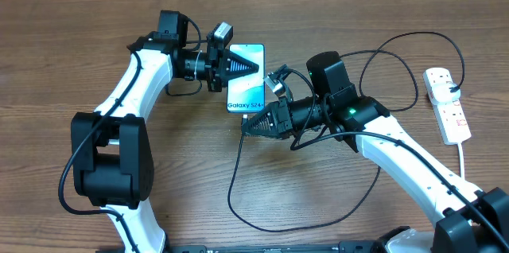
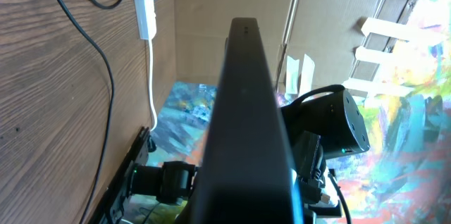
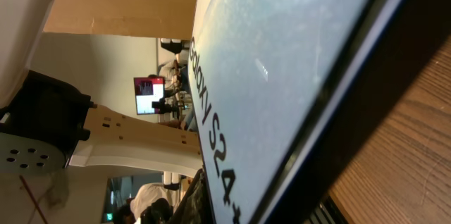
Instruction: Plug charger to phone and switch on socket
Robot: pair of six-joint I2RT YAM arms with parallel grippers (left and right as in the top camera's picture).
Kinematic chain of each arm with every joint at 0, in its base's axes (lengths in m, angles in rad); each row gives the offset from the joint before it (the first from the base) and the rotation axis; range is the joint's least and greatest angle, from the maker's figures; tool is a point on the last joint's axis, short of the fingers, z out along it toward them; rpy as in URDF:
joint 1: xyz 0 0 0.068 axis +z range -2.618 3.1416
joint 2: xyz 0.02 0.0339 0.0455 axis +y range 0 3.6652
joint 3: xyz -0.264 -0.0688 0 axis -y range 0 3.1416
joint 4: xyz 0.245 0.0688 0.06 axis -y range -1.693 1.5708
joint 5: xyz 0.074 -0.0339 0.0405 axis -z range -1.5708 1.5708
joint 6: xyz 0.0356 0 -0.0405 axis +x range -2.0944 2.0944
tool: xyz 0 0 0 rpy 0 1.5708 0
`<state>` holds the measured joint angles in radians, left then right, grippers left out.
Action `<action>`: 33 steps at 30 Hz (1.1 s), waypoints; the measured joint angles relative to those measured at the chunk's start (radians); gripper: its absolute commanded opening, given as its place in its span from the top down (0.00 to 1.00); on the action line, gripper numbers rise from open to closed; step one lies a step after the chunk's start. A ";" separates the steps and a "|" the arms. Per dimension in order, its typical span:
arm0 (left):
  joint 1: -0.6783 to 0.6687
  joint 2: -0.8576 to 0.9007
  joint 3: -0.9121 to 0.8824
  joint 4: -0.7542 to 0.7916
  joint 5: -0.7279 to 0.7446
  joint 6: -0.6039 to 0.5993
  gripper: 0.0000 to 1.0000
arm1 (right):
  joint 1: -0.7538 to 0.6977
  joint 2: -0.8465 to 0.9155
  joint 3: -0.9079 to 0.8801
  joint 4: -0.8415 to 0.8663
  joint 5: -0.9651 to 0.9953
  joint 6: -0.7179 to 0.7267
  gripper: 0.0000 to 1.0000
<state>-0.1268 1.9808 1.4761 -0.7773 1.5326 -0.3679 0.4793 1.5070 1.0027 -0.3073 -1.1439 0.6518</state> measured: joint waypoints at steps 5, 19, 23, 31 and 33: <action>0.000 0.000 0.000 0.000 0.000 0.000 0.96 | 0.000 0.000 0.000 0.000 0.000 0.000 0.96; 0.000 0.000 0.000 0.005 0.000 0.008 0.96 | 0.000 0.000 0.000 0.000 -0.002 0.025 0.96; 0.000 0.000 0.000 0.009 0.000 0.008 0.96 | 0.000 0.000 0.000 0.000 -0.002 0.029 0.96; 0.000 0.000 0.000 0.016 0.000 0.008 0.96 | 0.000 0.000 0.000 0.000 -0.002 0.046 0.96; 0.000 0.000 0.000 0.016 -0.001 0.008 0.96 | 0.000 0.000 0.000 0.000 -0.002 0.050 0.96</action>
<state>-0.1268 1.9808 1.4761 -0.7616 1.5318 -0.3595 0.4793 1.5070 1.0027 -0.3073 -1.1458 0.7013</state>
